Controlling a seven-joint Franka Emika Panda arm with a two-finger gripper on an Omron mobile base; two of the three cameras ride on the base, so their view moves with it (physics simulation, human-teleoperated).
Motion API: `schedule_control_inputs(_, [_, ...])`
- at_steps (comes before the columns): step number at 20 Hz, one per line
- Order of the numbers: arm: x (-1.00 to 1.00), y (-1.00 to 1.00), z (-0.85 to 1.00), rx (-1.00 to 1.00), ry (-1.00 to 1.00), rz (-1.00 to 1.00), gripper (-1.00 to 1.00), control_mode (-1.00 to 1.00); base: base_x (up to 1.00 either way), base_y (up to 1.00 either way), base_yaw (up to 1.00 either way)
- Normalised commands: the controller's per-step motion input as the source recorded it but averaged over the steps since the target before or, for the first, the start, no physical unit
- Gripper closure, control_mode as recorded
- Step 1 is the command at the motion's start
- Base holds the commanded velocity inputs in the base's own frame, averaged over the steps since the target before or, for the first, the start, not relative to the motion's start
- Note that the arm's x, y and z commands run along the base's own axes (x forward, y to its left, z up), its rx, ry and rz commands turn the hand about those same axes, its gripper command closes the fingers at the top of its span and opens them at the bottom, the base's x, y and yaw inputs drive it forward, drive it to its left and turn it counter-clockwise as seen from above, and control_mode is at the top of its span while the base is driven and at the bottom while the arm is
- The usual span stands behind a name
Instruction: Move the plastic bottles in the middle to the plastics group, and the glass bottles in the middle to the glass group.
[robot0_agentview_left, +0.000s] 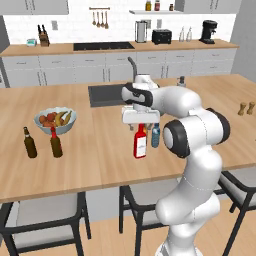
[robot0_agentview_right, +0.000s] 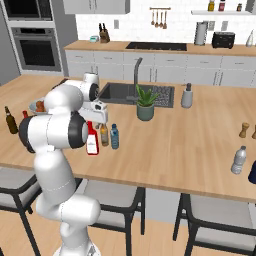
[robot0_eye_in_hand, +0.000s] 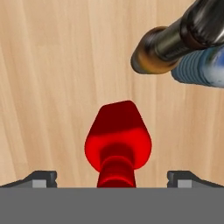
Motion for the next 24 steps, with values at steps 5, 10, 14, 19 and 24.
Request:
schedule_control_inputs(5, [-0.12, 0.0, 0.0, 0.0, 0.0, 0.0, -1.0, -1.0, 0.0, 0.0, 0.0])
schedule_control_inputs(10, [-0.02, 0.0, -0.05, 0.0, 0.0, 0.0, 1.0, -1.0, 0.0, 0.0, 0.0])
schedule_control_inputs(14, [0.0, 0.0, -0.12, 0.0, 0.01, 0.0, 1.0, -1.0, 0.0, 0.0, 0.0])
schedule_control_inputs(19, [0.0, 0.0, -0.01, 0.0, 0.0, 0.0, 1.0, -1.0, 0.0, 0.0, 0.0])
schedule_control_inputs(24, [0.0, 0.0, 0.0, 0.0, 0.0, 0.0, 1.0, -1.0, 0.0, 0.0, 0.0])
